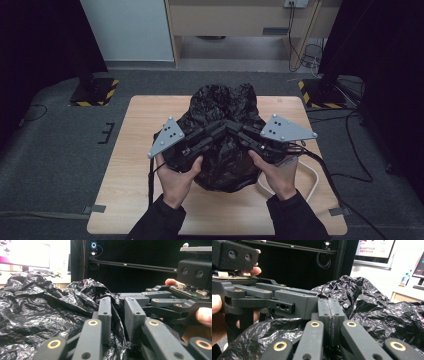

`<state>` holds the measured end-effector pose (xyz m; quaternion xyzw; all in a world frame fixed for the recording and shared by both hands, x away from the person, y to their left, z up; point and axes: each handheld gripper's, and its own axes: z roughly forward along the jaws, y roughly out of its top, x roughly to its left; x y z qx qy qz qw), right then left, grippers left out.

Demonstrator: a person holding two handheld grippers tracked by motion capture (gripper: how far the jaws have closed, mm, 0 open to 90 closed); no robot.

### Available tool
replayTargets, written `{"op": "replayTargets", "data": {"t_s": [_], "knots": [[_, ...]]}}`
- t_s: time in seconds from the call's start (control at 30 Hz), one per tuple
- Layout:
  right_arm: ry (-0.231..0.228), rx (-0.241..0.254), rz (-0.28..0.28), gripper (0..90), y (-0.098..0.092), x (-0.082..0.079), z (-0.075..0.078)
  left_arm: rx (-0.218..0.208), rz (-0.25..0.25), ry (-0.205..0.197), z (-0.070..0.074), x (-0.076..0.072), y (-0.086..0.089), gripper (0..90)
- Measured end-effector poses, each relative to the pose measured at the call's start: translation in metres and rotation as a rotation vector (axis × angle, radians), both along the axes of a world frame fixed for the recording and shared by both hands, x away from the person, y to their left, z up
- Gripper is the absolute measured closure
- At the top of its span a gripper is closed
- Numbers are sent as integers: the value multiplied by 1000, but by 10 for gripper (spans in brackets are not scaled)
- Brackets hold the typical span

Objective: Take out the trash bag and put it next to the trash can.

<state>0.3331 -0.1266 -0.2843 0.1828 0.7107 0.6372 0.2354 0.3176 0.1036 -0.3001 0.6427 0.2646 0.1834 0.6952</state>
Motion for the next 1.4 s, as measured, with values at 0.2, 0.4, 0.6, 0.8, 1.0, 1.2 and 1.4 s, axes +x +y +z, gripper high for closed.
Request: {"op": "replayTargets", "data": {"t_s": [0.2,0.4,0.6,0.8,1.0,1.2,1.4], "knots": [[-1,-9,16,888,0,0,-1,23,16,11,0,0,0,877],[-9,-15,16,742,-5,-2,1,53,60,1,1,-1,-1,896],[-21,8,-37,605,-19,-5,10,73,91,3,2,-1,-2,897],[-7,48,-100,508,-32,-4,13,69,95,6,3,0,-1,898],[6,59,-179,445,-51,2,4,67,101,8,6,2,0,898],[19,63,-228,411,-68,5,-2,72,106,9,8,3,0,898],[40,61,-286,363,-86,9,-13,71,114,1,11,4,1,899]]}}
